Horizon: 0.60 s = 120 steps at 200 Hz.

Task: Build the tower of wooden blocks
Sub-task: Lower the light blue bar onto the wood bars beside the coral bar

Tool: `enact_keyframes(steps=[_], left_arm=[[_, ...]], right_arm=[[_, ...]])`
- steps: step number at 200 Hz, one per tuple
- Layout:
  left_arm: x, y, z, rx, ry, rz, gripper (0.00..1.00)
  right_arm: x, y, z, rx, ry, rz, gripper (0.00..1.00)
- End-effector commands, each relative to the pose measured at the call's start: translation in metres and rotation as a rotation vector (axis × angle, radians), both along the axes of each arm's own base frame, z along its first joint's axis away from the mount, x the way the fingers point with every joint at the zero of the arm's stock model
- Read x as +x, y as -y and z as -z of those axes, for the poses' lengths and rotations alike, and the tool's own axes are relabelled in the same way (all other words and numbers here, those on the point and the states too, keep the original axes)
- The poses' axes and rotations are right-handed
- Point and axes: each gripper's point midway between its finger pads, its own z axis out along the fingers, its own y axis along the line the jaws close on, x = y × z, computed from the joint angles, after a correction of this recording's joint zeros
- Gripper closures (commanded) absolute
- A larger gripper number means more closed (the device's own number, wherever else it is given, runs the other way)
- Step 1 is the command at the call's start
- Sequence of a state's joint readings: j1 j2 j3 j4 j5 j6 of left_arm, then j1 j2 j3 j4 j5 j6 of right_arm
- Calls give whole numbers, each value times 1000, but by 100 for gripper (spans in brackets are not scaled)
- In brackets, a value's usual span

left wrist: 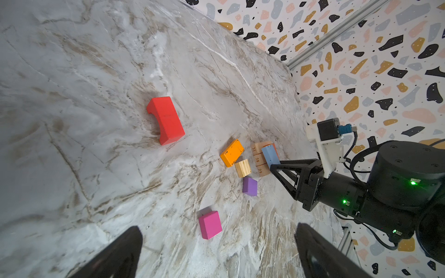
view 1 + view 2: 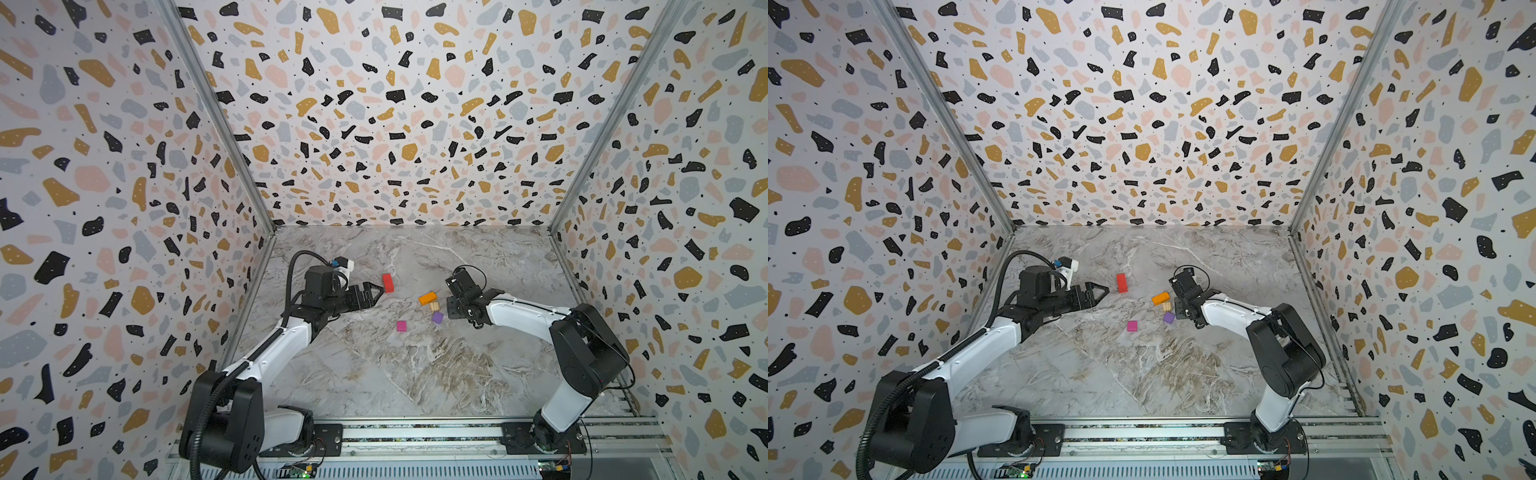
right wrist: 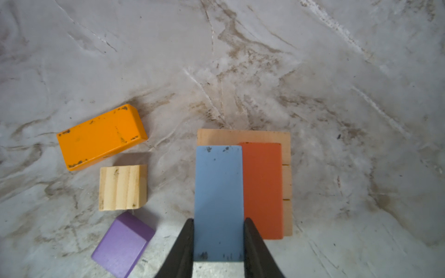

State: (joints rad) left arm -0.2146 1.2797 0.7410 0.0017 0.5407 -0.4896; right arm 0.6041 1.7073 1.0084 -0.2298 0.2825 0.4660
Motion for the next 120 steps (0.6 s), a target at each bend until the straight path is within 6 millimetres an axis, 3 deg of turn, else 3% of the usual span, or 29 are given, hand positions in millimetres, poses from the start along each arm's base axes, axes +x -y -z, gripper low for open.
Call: enact_keyframes(steps=[1,120], left_arm=[[3,2,-7,3,38,12,0],[3,2,-8,3,39,13,0]], right_arm=[[2,3,-2,-12,14,11,68],[3,4,-3,-18,17,14,64]])
